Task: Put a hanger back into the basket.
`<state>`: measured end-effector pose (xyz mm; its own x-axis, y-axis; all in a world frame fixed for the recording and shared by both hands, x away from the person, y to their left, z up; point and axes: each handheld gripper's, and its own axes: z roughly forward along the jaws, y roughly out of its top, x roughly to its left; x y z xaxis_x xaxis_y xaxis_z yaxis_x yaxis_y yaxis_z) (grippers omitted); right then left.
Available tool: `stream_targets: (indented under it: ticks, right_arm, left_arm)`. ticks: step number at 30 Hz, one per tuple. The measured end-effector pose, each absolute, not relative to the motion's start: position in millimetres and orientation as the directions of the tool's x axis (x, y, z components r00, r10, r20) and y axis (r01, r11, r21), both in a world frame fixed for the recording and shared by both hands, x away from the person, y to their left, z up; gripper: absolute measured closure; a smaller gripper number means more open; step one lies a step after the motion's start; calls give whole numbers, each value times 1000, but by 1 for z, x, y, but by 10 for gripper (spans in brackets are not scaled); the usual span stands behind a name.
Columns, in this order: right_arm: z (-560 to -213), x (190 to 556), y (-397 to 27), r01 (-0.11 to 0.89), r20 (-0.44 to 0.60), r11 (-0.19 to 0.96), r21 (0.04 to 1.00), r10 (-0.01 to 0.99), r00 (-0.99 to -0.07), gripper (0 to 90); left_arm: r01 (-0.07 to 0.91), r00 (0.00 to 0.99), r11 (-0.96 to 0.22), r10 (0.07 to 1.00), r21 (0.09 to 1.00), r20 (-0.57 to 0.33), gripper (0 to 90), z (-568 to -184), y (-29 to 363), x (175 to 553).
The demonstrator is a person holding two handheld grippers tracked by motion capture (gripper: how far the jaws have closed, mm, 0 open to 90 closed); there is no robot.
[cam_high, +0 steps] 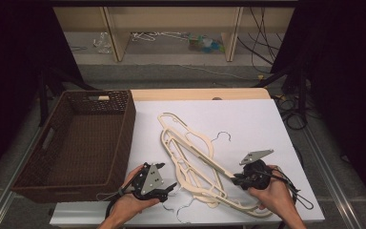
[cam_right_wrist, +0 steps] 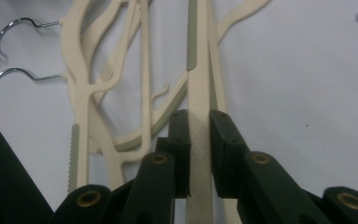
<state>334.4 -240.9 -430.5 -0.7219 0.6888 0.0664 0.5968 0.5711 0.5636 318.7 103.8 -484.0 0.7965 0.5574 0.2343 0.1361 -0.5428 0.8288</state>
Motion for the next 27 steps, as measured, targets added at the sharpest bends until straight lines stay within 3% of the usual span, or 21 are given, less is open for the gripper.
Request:
stream_targets:
  ticks: [10, 14, 27]
  right_arm:
    - [-417, 340, -247, 612, 111, 538, 580, 692, -713, 807]
    - [-411, 346, -252, 626, 150, 521, 581, 687, -711, 810]
    - [-406, 352, -255, 624, 164, 511, 591, 681, -713, 811]
  left_arm:
    - [80, 810, -604, 504, 793, 301, 277, -491, 98, 325]
    - [37, 808, -663, 461, 748, 368, 284, -493, 93, 329]
    - [-43, 800, -745, 373, 666, 470, 296, -495, 79, 335]
